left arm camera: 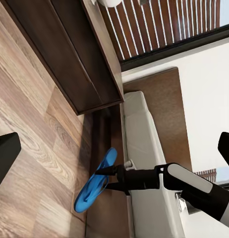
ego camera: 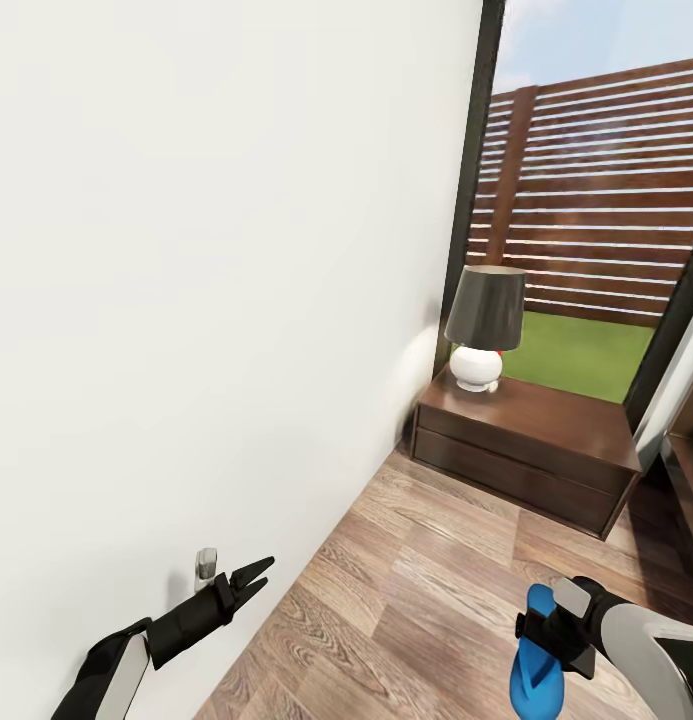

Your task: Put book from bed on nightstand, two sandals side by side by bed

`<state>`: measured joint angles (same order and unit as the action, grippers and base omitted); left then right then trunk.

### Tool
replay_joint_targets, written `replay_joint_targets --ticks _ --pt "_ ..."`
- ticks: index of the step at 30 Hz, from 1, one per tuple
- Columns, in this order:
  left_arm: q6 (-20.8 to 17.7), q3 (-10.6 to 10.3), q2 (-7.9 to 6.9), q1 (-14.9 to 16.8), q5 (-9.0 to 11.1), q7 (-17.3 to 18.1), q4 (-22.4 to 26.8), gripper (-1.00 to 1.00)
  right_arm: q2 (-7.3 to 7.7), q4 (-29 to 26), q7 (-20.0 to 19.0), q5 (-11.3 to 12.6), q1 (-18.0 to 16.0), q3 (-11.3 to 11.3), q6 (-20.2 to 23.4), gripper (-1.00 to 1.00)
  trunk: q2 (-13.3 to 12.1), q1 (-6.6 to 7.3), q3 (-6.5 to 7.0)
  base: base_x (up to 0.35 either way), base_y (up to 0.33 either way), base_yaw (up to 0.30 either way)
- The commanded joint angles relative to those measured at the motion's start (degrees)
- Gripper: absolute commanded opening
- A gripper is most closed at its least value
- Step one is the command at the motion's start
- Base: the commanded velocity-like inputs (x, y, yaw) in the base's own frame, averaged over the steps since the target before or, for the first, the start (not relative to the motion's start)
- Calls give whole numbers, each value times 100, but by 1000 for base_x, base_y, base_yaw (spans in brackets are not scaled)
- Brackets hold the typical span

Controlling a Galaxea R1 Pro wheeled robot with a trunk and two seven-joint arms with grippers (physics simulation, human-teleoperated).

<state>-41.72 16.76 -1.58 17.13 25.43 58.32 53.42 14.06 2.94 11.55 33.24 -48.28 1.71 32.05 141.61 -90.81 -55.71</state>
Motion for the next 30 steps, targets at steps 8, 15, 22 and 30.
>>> replay_joint_targets --ticks 8,15,22,30 --pt "-38 2 0 3 23 7 -1 100 0 5 33 27 -6 13 3 -100 2 1 -6 0 0 -171" --pt "-44 2 -8 3 23 13 -1 100 0 5 40 18 -6 13 5 -100 2 1 -6 0 0 -240" --pt "-47 2 -9 3 23 13 1 100 0 5 39 16 -6 13 12 -100 2 1 -6 0 0 -243" --pt "-47 2 -9 2 23 13 -2 100 0 5 40 16 -6 13 14 -100 2 1 -6 0 0 -242"
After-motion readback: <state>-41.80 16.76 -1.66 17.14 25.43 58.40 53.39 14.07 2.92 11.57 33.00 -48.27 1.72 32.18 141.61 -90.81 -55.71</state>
